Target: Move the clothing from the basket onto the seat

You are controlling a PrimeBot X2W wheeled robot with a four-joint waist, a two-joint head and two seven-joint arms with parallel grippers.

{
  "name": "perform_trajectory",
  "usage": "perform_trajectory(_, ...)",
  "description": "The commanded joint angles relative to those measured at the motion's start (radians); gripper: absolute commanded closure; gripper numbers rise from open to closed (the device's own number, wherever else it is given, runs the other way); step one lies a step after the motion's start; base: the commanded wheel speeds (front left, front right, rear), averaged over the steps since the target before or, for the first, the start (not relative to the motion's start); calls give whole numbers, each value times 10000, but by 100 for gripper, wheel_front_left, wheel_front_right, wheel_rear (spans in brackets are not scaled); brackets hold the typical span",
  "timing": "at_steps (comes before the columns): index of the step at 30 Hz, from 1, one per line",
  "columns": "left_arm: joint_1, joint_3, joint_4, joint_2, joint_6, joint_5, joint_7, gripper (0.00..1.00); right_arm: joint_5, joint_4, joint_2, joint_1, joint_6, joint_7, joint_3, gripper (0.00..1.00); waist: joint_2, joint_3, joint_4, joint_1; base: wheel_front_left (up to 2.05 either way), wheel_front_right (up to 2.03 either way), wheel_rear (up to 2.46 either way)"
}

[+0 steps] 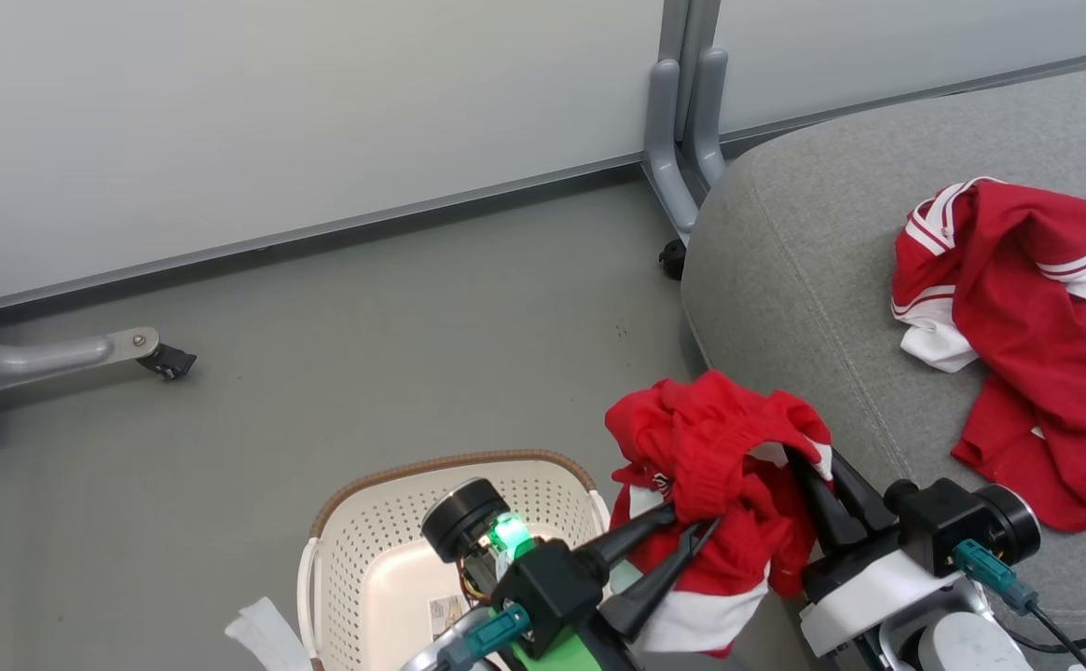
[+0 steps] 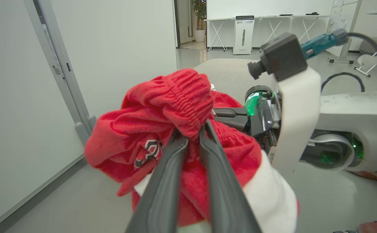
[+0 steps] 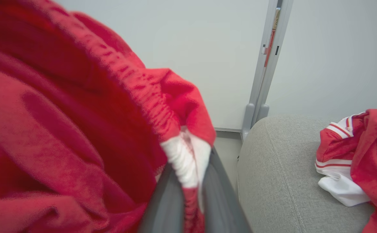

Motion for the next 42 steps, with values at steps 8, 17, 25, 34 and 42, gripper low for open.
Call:
perform_trajectory(8, 29, 80, 46, -21, 169, -213, 200, 0, -35, -93, -73, 128, -11, -4, -68, 100, -1, -8, 6, 0, 0, 0, 0)
perform_trajectory(17, -27, 77, -16, 39, 298, -213, 131, 0, -44, -180, -149, 58, -11, -4, -99, 100, -1, 127, -54, 0, 0, 0, 0)
perform_trajectory(25, -279, 93, 35, 88, 338, -234, 134, 0, -93, -370, -168, -210, -11, -4, -285, 100, -1, 564, -333, 0, 0, 0, 0)
perform_trajectory(34, -642, 65, 122, 233, 343, -83, 167, 0, -260, -1018, -105, -390, -11, -4, -726, 100, -1, 1336, -1283, 0, 0, 0, 0)
perform_trajectory(42, -1095, -64, 71, 419, 232, 9, 387, 0, -295, -1502, 129, -246, -12, -4, -1180, 100, -1, 2193, -2524, 0, 0, 0, 0)
